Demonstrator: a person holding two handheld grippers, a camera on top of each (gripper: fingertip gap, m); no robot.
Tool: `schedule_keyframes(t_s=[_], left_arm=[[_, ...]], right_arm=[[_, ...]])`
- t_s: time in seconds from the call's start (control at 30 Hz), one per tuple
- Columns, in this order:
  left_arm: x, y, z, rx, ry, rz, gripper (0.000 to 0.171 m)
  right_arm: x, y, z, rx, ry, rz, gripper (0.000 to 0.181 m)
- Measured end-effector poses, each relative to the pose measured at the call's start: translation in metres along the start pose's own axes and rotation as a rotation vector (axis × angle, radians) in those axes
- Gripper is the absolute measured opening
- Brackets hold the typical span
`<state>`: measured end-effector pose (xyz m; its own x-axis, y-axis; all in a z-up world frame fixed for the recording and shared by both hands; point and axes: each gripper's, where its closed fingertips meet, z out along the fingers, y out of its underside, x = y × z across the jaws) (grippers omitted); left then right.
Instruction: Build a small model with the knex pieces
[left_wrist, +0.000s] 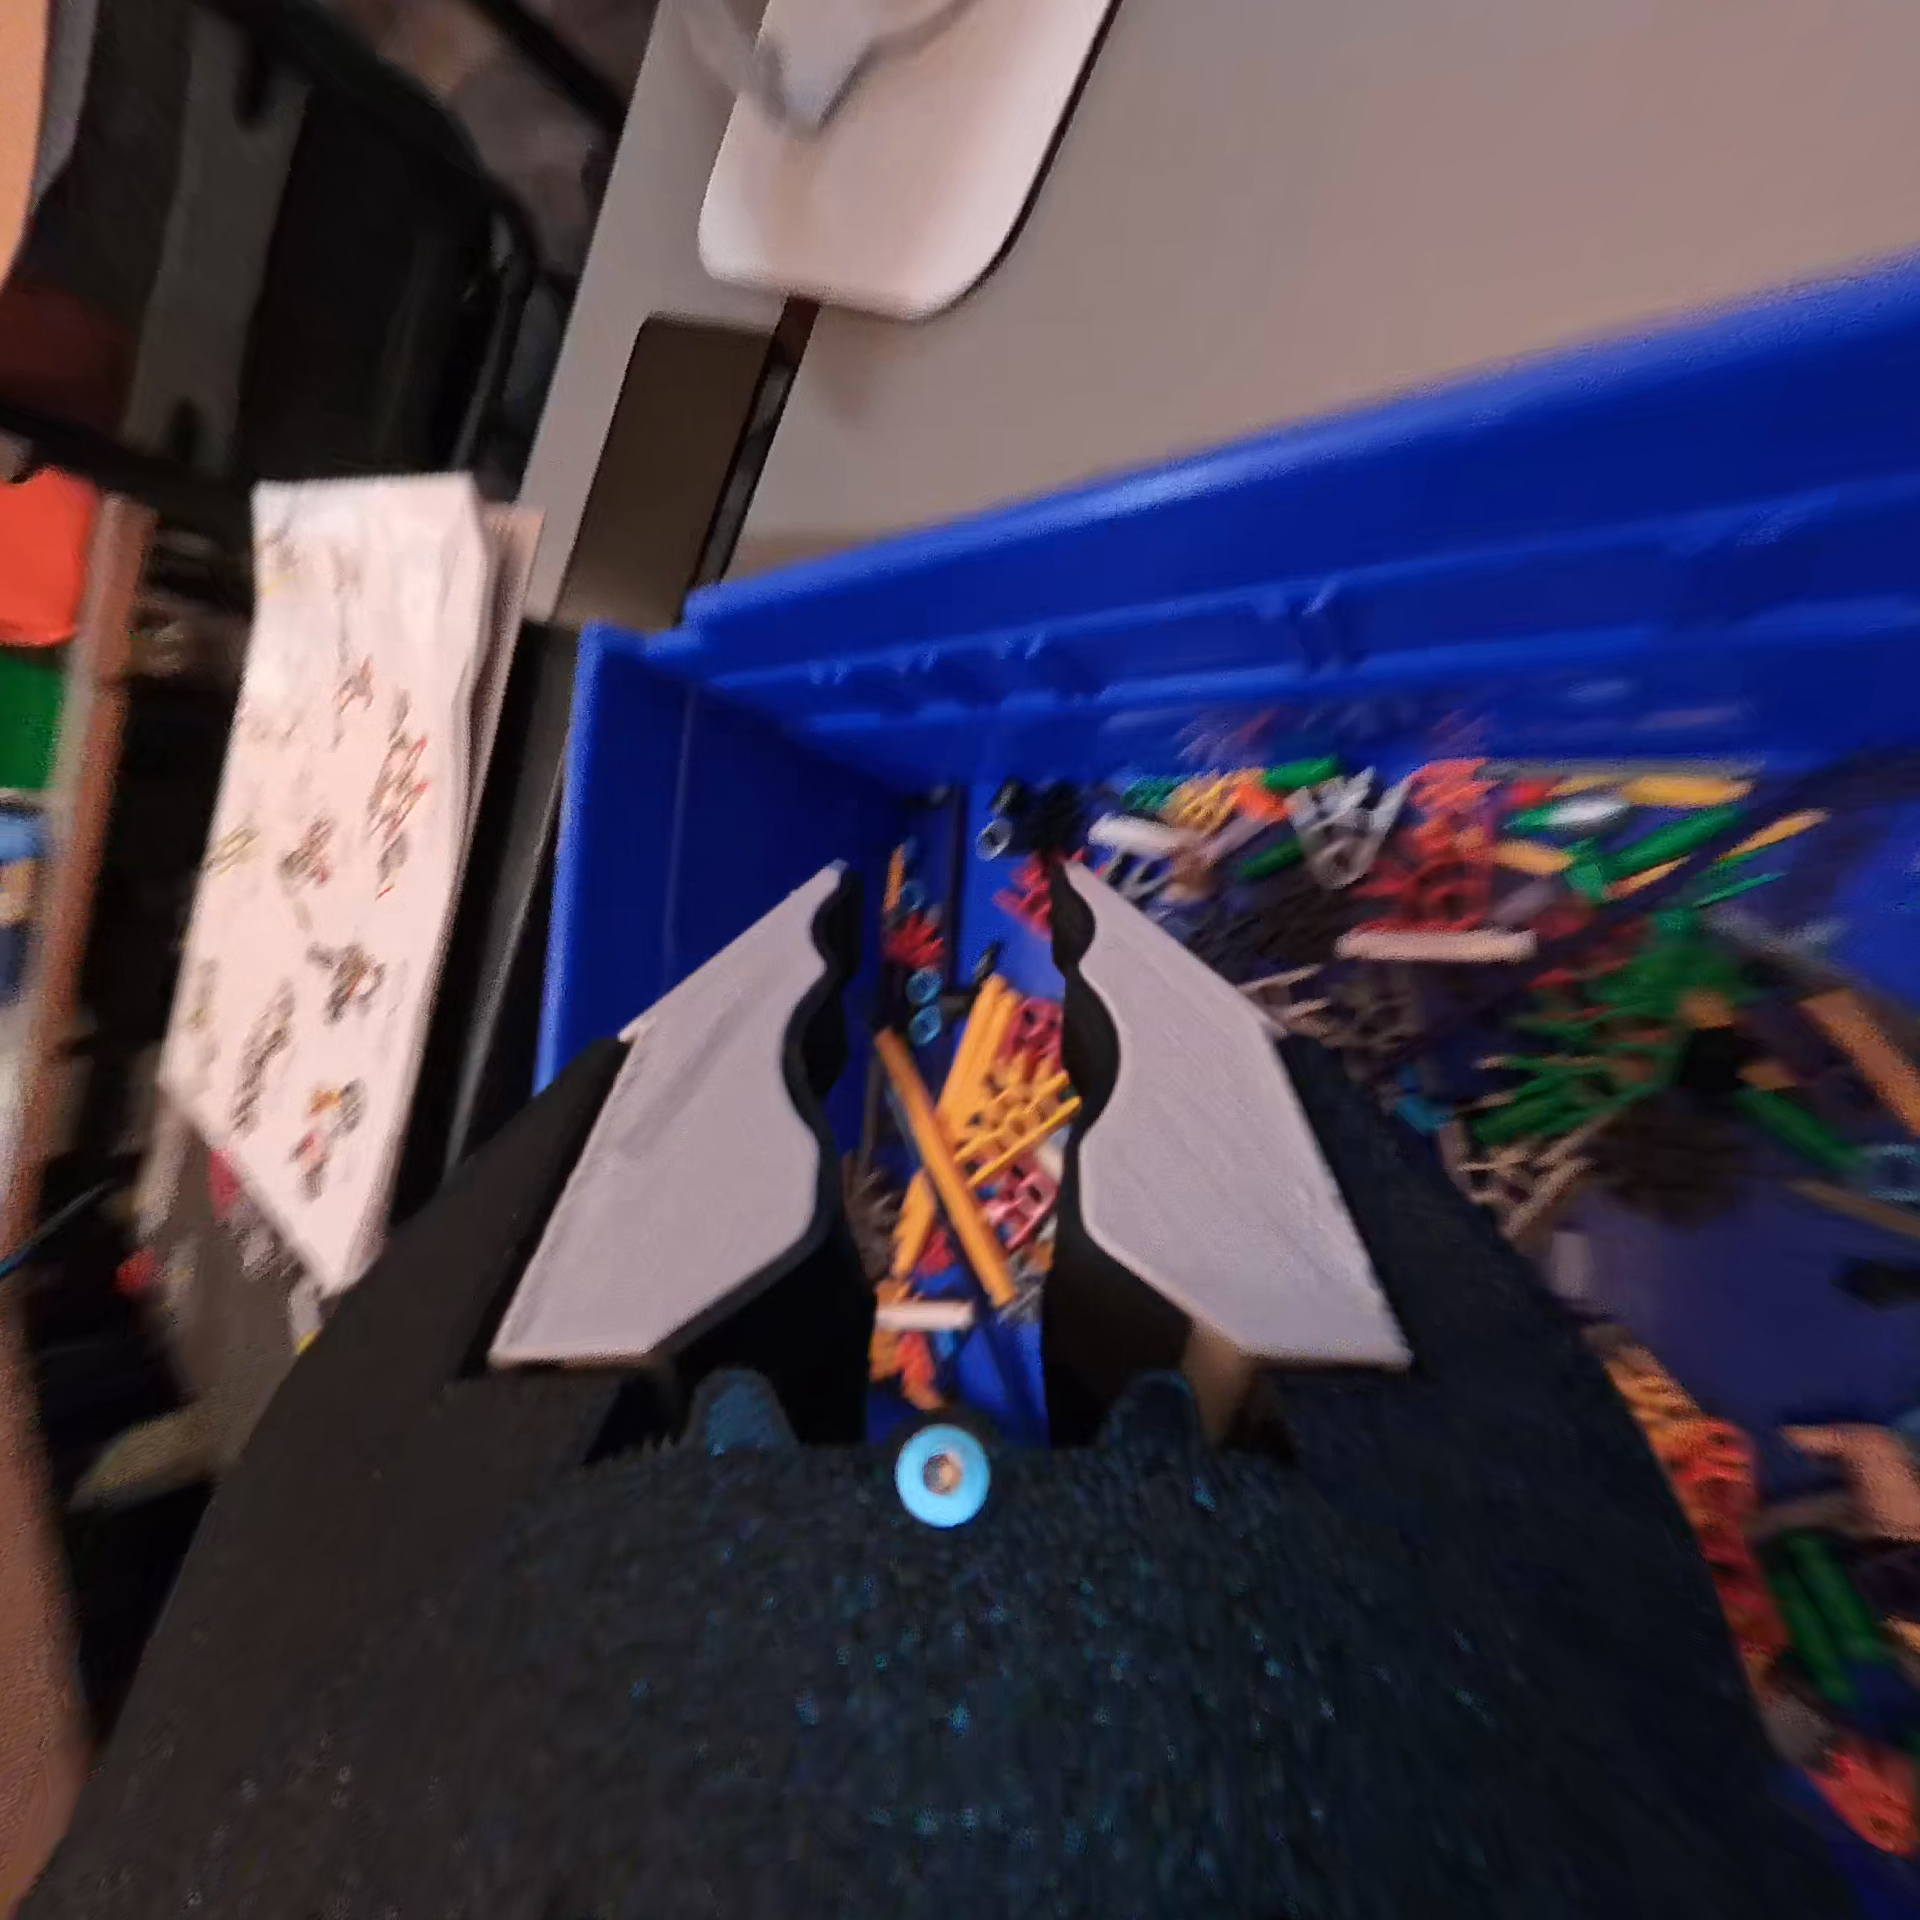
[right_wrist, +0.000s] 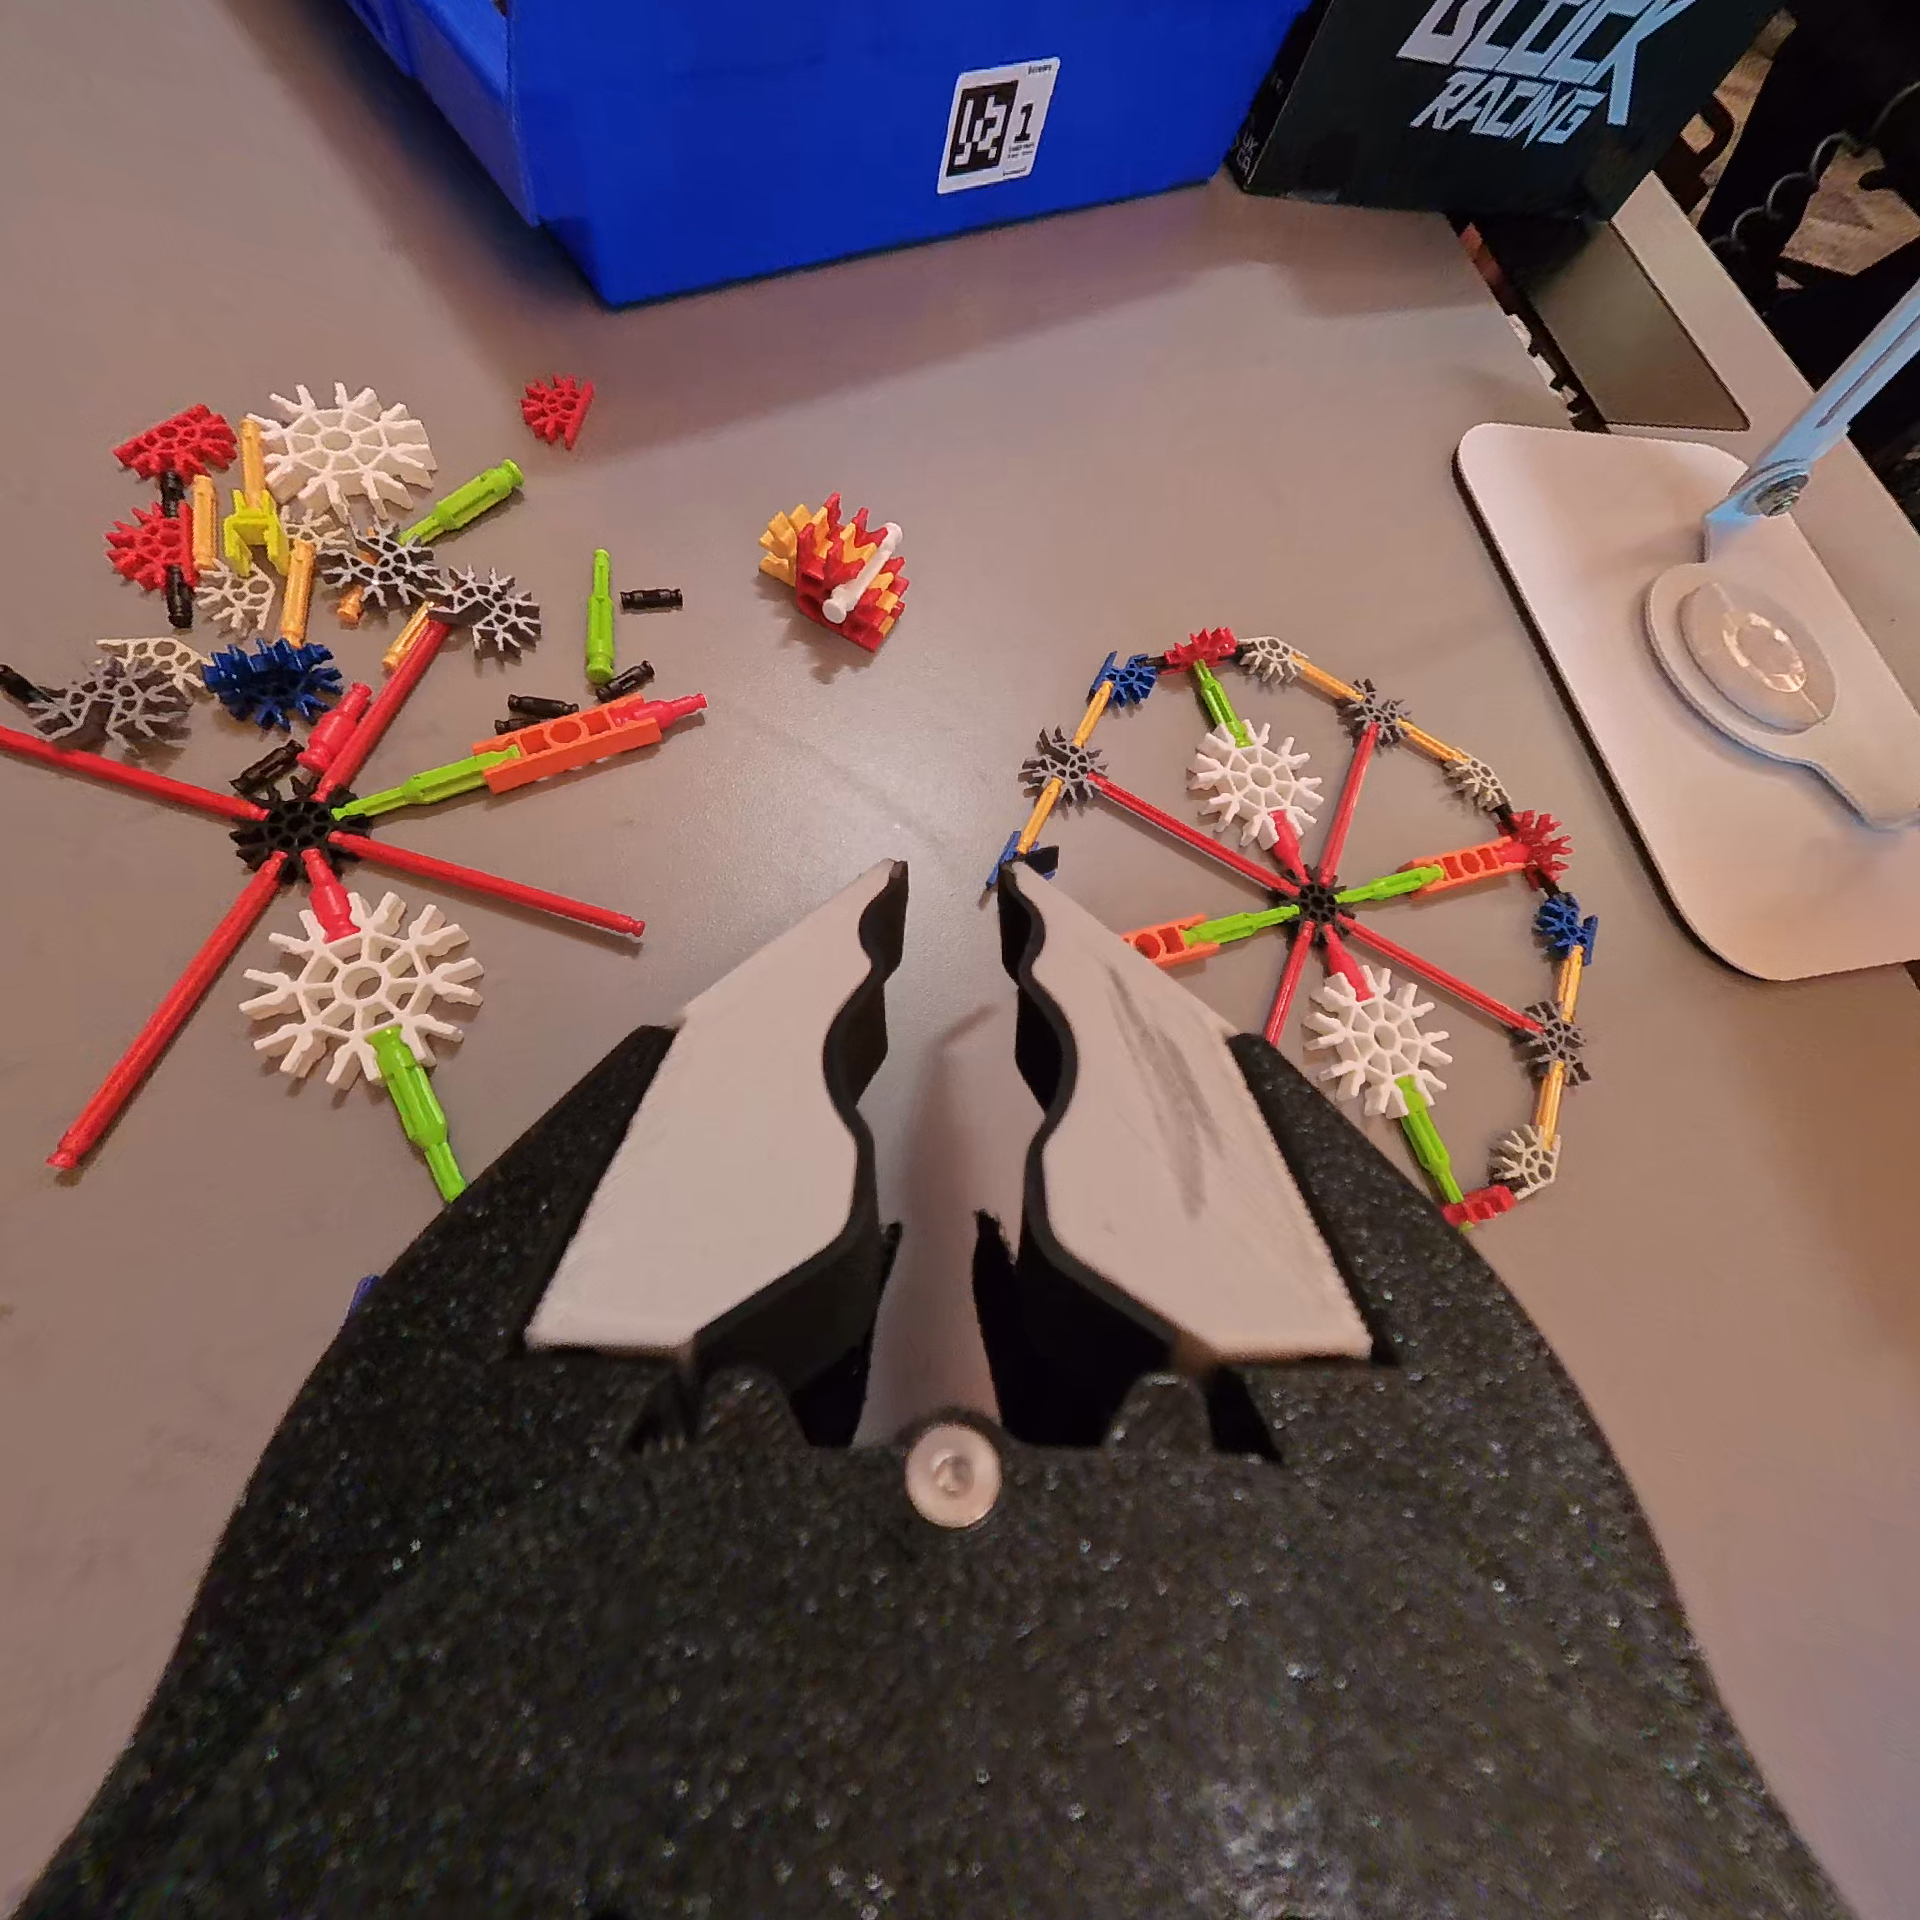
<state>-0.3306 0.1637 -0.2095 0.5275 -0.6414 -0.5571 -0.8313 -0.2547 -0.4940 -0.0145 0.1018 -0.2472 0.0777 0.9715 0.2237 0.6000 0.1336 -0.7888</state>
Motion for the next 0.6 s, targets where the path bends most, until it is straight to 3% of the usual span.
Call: schedule_keyframes(t_s=[0.03,0.17,0.37,0.5,0.6], left_arm=[[0.008,-0.011,-0.005,0.06,0.056,-0.019,0.034],[0.048,-0.036,-0.024,0.178,0.28,0.022,0.028],[0.093,-0.018,-0.03,0.061,0.484,0.123,0.027],[0.124,-0.019,-0.067,0.028,0.706,0.126,0.014],[0.148,-0.005,-0.078,-0.08,0.819,0.163,0.011]], right_arm=[[0.0,0.0,0.0,0.0,-0.001,0.001,0.017],[-0.001,0.002,0.001,-0.007,-0.008,0.002,0.017],[-0.002,0.003,0.002,-0.013,-0.014,0.002,0.017],[-0.002,0.002,0.001,-0.01,-0.014,0.004,0.017],[-0.003,0.003,0.002,-0.015,-0.019,0.002,0.017]])
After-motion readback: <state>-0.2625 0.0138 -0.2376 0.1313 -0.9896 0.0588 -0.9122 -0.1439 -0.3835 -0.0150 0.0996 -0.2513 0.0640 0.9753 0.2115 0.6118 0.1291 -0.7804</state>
